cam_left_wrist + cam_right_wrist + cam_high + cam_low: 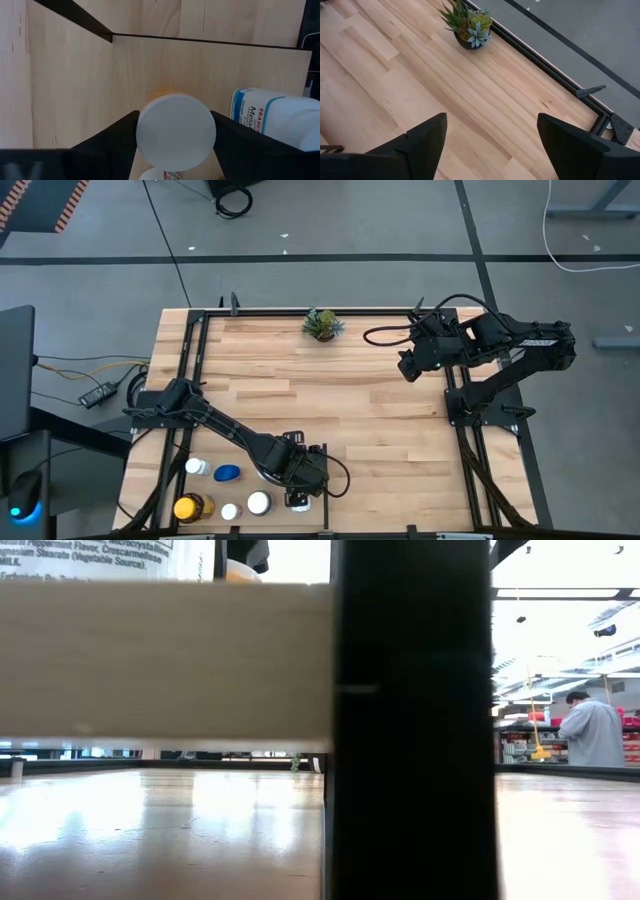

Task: Pick and place medicine bottles onto shelf by color
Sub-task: Put the orange medicine bottle on the shelf, then return to Home Position

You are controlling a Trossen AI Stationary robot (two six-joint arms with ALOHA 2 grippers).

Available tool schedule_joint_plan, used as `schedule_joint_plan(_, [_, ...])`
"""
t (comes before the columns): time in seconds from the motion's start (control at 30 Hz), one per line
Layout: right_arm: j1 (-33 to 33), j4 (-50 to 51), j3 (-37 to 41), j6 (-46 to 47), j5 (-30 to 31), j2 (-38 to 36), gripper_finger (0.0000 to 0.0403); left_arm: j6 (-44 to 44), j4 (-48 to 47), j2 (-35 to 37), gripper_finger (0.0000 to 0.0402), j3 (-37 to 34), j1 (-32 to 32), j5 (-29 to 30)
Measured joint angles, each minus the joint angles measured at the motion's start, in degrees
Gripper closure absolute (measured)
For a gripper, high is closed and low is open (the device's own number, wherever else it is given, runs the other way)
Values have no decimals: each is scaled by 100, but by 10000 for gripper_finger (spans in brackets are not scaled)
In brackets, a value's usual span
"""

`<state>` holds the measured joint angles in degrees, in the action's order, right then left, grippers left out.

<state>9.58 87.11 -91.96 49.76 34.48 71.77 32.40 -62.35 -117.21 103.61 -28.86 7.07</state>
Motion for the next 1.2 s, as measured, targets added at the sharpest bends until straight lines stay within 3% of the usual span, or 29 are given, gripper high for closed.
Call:
schedule_joint_plan(0.6, [-1,0,0,-26,1,0,84,2,59,0,113,0,9,-2])
schedule_joint_plan(1.2, [-2,1,0,-28,1,0,84,-10,-54,352,111,2,121,-4])
